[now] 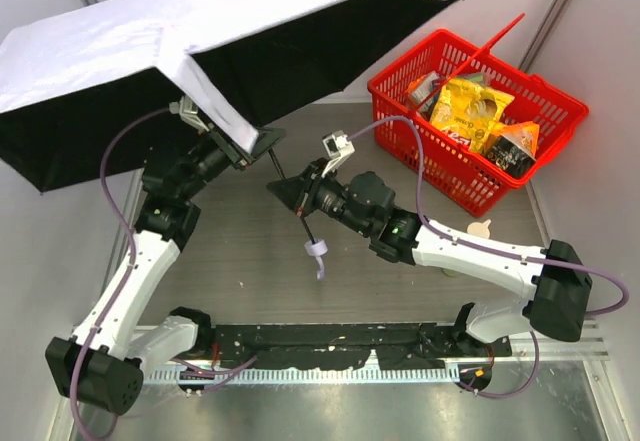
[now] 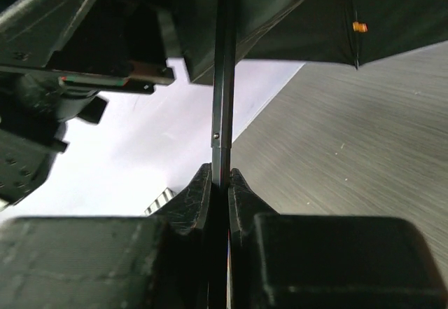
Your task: Put away the umbrella
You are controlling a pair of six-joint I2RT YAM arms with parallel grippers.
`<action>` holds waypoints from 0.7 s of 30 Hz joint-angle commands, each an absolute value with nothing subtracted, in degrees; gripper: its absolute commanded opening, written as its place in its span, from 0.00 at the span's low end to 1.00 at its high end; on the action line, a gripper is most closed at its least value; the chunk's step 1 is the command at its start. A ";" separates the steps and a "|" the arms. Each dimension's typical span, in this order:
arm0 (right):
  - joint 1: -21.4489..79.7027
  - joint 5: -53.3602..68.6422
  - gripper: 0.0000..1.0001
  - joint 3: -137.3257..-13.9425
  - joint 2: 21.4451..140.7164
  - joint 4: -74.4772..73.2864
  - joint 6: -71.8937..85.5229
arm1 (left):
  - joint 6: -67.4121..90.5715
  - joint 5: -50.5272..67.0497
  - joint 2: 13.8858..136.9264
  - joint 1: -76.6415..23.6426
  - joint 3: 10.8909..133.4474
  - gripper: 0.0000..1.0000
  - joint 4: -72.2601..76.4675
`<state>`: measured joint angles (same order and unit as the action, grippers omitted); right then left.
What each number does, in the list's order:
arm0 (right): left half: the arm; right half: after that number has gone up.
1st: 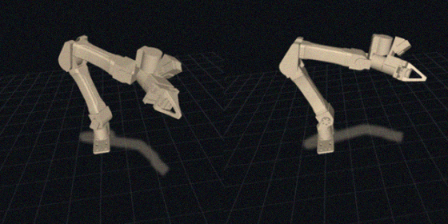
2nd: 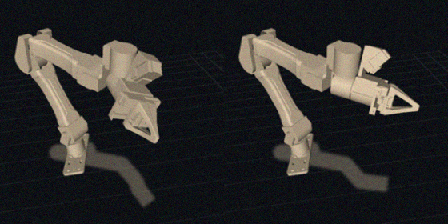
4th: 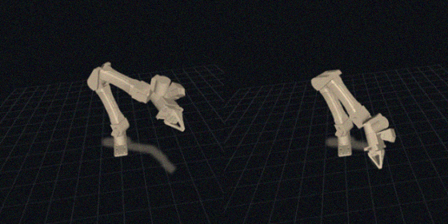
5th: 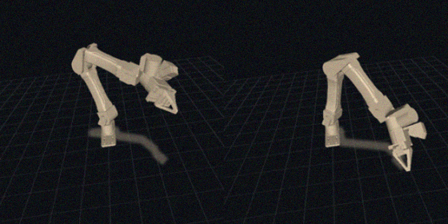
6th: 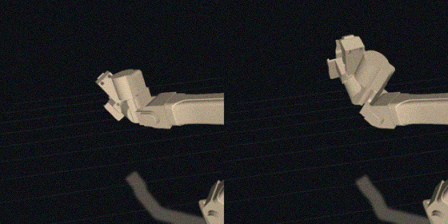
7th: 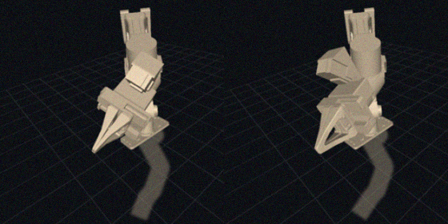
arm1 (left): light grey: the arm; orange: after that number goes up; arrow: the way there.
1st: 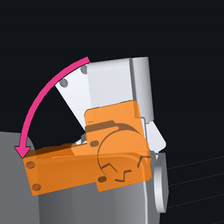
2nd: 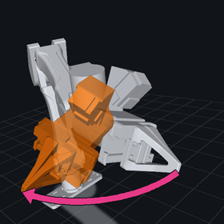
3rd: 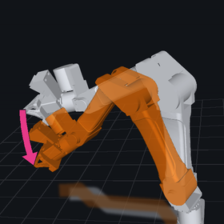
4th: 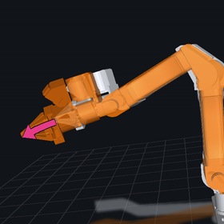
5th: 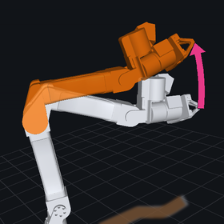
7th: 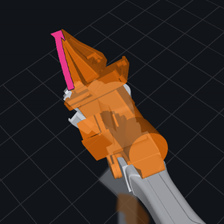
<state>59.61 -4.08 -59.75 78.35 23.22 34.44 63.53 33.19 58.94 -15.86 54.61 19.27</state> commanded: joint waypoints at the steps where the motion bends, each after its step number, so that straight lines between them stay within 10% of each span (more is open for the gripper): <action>1: 59.50 -8.26 0.01 -61.87 74.71 29.97 31.82 | 63.02 20.51 53.80 -16.08 57.92 0.70 4.66; 5: 59.68 -8.96 0.01 -60.91 74.36 29.71 30.85 | 64.33 9.61 50.72 -16.00 58.35 0.92 0.28; 11: 59.94 -7.65 0.01 -58.89 73.04 31.73 31.20 | 68.46 -5.88 51.15 -14.69 59.77 1.00 -5.62; 21: 60.03 -3.60 0.01 -57.83 71.72 30.32 31.37 | 81.20 17.10 67.73 -2.03 60.88 0.99 30.06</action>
<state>59.68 -5.76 -56.23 74.91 22.17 32.86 75.79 4.10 58.85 -5.41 54.74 12.73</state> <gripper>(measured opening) 0.142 0.946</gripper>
